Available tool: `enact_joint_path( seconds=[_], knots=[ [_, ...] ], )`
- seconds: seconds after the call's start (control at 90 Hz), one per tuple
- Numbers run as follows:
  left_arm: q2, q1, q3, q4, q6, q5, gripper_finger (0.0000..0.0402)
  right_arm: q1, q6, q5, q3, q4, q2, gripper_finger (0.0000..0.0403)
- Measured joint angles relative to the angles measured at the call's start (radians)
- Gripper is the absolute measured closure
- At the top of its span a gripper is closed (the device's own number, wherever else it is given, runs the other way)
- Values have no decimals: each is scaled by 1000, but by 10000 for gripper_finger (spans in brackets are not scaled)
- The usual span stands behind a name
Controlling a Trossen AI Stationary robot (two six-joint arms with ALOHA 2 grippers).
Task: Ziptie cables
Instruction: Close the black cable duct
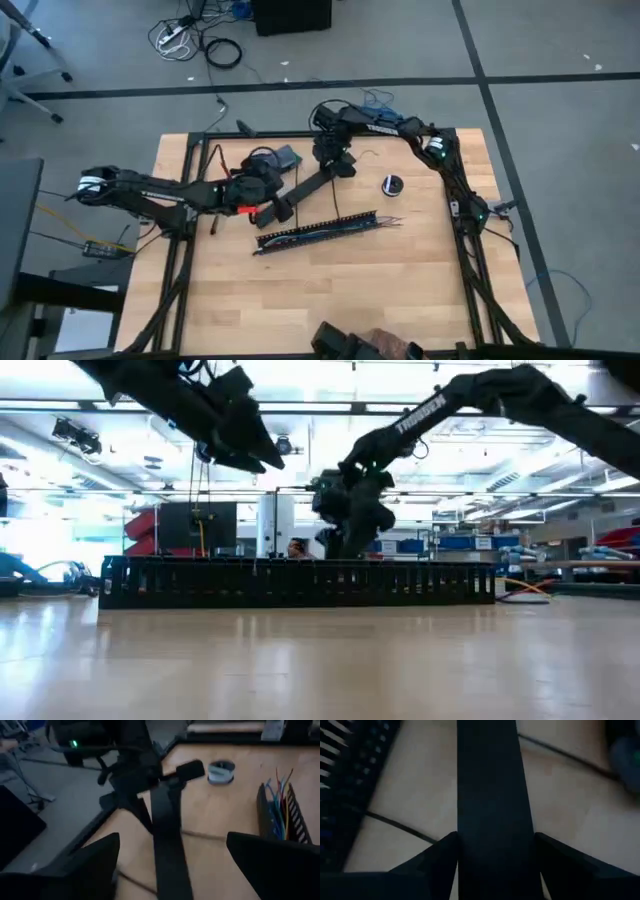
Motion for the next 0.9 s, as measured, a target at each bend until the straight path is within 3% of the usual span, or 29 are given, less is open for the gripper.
enact_joint_path(
  seconds=[0.367,0.756,0.9],
  knots=[
    [-60,1,-1,-96,10,-45,37,13,113,-13,0,-8,-148,167],
    [-193,-1,0,-164,91,-48,37,64,262,0,0,-180,-195,219],
    [-242,-1,0,-204,114,-36,37,106,306,60,0,-213,-199,229]
  ],
)
